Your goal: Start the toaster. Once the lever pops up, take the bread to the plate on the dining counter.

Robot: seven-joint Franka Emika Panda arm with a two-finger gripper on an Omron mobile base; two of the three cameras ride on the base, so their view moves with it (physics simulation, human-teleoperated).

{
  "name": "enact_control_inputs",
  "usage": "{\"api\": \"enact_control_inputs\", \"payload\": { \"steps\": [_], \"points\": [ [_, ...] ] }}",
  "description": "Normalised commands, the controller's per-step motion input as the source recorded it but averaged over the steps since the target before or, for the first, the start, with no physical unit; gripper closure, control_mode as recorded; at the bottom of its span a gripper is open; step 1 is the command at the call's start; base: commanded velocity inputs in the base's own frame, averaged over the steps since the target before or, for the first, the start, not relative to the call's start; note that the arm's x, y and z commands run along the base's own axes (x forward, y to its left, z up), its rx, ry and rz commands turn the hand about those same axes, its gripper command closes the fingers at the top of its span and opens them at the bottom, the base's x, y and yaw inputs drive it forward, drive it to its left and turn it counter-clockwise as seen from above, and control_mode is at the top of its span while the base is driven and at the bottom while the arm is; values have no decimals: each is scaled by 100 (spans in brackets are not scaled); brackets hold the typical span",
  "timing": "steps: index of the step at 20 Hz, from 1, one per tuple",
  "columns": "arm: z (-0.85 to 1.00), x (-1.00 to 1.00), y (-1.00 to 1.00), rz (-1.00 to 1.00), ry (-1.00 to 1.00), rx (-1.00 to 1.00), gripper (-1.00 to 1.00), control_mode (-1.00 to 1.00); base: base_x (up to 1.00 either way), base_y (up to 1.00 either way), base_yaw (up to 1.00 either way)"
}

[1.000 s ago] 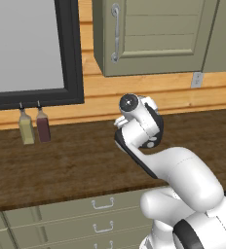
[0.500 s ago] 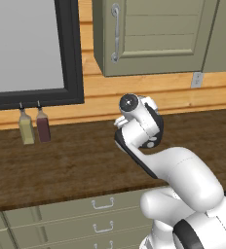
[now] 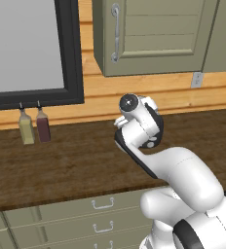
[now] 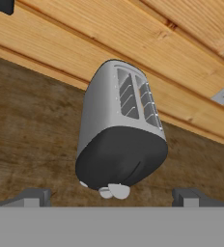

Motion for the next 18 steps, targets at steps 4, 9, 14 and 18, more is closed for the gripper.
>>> {"api": "enact_control_inputs", "payload": {
  "steps": [4, 9, 14, 18],
  "points": [
    [0, 0, 0, 0, 0, 0, -100, -100, 0, 0, 0],
    [0, 0, 0, 0, 0, 0, -100, -100, 0, 0, 0],
    [0, 0, 0, 0, 0, 0, -100, -100, 0, 0, 0],
    [0, 0, 0, 0, 0, 0, -100, -100, 0, 0, 0]
  ]
}}
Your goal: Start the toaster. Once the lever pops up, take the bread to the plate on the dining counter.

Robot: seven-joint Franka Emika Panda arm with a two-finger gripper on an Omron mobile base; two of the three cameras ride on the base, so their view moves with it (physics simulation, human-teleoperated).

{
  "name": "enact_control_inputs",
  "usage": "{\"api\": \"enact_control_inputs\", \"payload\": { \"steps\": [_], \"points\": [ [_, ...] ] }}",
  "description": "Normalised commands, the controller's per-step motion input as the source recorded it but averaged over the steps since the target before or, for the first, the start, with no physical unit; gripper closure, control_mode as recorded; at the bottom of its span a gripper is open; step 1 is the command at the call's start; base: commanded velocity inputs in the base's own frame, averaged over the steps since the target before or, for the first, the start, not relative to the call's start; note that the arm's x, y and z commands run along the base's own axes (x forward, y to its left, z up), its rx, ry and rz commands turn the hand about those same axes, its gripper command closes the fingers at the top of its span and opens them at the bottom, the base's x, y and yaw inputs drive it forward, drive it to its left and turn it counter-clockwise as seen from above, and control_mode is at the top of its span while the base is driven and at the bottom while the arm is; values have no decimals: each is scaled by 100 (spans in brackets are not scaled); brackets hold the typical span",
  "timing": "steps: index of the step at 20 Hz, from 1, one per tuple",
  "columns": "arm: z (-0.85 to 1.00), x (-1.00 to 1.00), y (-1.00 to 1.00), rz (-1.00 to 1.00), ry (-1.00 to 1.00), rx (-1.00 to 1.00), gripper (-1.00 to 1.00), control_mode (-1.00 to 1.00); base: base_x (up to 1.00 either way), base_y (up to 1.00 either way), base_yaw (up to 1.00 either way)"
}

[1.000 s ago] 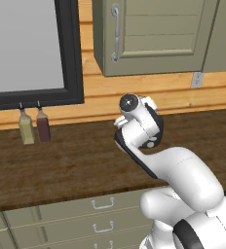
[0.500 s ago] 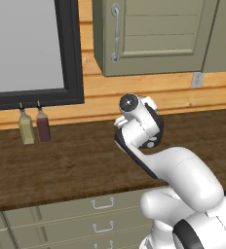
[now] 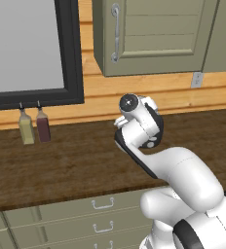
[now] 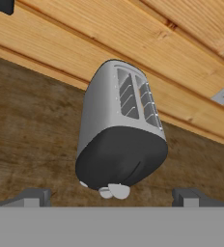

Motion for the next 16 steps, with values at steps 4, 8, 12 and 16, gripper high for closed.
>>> {"api": "enact_control_inputs", "payload": {
  "steps": [4, 8, 12, 16],
  "points": [
    [0, 0, 0, 0, 0, 0, -100, -100, 0, 0, 0],
    [0, 0, 0, 0, 0, 0, -100, -100, 0, 0, 0],
    [0, 0, 0, 0, 0, 0, -100, -100, 0, 0, 0],
    [0, 0, 0, 0, 0, 0, -100, -100, 0, 0, 0]
  ]
}}
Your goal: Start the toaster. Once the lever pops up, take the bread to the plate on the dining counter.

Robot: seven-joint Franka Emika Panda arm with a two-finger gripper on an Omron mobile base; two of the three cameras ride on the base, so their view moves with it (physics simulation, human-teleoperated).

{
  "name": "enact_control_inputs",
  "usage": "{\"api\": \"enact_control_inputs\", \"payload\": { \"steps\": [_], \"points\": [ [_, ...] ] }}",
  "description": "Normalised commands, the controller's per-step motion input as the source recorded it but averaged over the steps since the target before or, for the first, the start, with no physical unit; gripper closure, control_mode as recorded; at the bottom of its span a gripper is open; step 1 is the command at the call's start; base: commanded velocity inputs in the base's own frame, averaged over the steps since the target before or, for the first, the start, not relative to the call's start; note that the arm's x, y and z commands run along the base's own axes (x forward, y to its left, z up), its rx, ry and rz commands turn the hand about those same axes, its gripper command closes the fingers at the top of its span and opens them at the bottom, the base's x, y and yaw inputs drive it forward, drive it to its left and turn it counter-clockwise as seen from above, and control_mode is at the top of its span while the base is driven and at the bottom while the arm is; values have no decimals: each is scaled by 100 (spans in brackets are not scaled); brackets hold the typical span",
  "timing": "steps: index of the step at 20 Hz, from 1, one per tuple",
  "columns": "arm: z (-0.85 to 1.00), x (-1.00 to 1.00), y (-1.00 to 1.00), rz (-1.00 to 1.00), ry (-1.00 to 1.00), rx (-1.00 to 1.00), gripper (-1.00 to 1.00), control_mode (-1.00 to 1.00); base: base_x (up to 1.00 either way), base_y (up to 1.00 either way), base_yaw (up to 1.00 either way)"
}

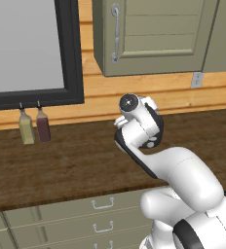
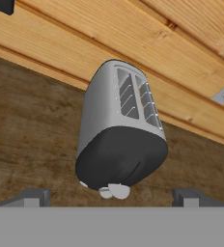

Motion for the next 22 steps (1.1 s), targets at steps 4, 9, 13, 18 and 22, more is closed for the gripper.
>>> {"api": "enact_control_inputs", "payload": {
  "steps": [4, 9, 13, 18, 22],
  "points": [
    [0, 0, 0, 0, 0, 0, -100, -100, 0, 0, 0],
    [0, 0, 0, 0, 0, 0, -100, -100, 0, 0, 0],
    [0, 0, 0, 0, 0, 0, -100, -100, 0, 0, 0],
    [0, 0, 0, 0, 0, 0, -100, -100, 0, 0, 0],
    [0, 0, 0, 0, 0, 0, -100, -100, 0, 0, 0]
  ]
}}
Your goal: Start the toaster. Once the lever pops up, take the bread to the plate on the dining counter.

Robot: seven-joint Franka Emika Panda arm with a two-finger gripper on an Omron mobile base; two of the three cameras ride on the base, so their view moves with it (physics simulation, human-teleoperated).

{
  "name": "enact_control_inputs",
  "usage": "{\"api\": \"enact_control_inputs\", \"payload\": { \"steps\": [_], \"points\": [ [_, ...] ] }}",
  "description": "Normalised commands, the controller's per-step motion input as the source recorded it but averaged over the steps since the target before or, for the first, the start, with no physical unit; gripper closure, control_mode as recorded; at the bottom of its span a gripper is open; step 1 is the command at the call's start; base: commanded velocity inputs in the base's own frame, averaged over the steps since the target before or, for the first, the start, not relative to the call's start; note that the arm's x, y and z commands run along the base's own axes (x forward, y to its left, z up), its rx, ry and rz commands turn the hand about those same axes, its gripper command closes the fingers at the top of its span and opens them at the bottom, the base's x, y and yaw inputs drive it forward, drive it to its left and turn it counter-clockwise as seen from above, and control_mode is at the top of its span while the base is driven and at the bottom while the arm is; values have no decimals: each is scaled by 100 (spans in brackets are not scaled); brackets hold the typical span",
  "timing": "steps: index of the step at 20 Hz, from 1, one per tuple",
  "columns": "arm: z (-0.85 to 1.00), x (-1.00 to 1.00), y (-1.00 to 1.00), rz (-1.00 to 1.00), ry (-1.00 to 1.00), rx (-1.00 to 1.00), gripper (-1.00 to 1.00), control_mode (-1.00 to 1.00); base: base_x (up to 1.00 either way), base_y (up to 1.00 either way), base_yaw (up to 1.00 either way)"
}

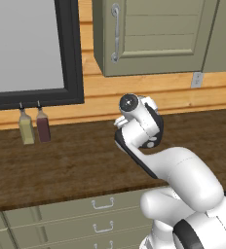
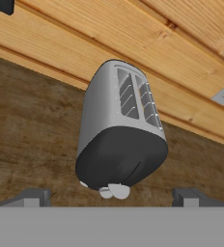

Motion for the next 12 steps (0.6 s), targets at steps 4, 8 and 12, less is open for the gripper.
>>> {"api": "enact_control_inputs", "payload": {
  "steps": [4, 8, 12],
  "points": [
    [0, 0, 0, 0, 0, 0, -100, -100, 0, 0, 0],
    [0, 0, 0, 0, 0, 0, -100, -100, 0, 0, 0],
    [0, 0, 0, 0, 0, 0, -100, -100, 0, 0, 0]
  ]
}}
